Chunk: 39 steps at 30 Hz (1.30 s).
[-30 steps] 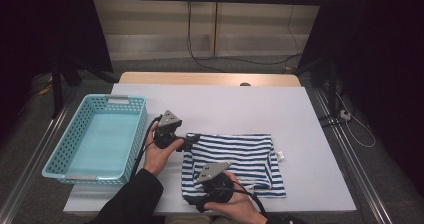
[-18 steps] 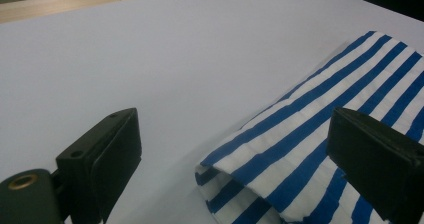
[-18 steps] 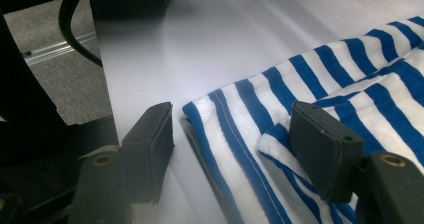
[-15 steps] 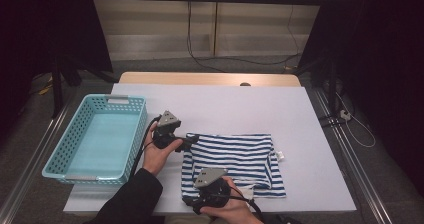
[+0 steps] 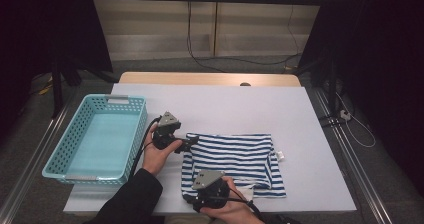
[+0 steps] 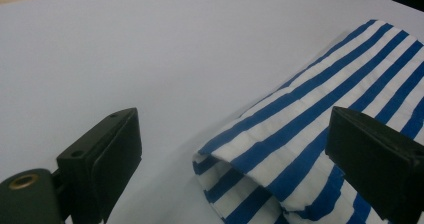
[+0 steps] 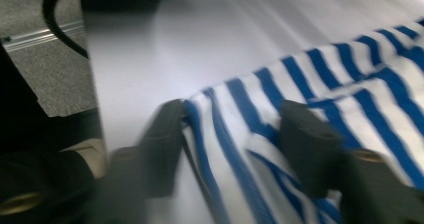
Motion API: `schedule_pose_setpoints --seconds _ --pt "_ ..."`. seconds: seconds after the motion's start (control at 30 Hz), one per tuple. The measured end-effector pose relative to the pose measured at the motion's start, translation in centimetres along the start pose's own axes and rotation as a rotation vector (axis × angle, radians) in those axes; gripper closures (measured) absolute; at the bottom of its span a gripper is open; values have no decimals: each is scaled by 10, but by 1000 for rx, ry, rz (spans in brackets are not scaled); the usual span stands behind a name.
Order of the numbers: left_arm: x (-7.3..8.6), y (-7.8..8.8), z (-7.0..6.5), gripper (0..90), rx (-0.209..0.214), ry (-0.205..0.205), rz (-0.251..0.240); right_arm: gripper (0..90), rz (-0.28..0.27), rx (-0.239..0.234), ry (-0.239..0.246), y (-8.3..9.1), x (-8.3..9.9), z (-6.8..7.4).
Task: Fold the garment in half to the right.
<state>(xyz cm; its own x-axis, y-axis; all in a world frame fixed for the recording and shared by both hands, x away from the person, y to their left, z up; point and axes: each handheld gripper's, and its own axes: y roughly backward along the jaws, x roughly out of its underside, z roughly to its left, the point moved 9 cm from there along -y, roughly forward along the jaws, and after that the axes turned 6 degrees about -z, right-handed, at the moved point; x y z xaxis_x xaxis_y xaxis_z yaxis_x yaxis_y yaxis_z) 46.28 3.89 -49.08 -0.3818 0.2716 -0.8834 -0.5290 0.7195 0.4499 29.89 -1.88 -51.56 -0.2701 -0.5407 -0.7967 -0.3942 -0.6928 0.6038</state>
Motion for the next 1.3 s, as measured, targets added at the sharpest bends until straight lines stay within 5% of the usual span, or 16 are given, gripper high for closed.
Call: schedule_pose_setpoints --seconds 0.07,0.43,0.57,0.6,0.8,1.07,1.23,1.3 --pt "0 -1 -2 82 8 6 -6 654 -13 9 -13 2 1 -6" --pt "2 -7 -3 88 -6 0 12 816 -6 17 -6 3 1 -13" --pt "9 -10 1 87 -33 12 58 822 2 49 -1 4 2 -14" --pt "11 -10 2 100 -45 12 71 823 -5 27 -16 4 1 -13" --pt "21 -16 9 274 -57 42 114 822 -9 20 -16 4 2 -13" --pt "24 -17 6 462 -29 -58 152 807 -10 13 -22 4 2 -14" --pt "24 -18 -6 785 46 -14 152 681 0 4 12 4 1 -11" --pt "24 -17 -5 841 47 -37 158 627 1 -11 7 5 1 -10"
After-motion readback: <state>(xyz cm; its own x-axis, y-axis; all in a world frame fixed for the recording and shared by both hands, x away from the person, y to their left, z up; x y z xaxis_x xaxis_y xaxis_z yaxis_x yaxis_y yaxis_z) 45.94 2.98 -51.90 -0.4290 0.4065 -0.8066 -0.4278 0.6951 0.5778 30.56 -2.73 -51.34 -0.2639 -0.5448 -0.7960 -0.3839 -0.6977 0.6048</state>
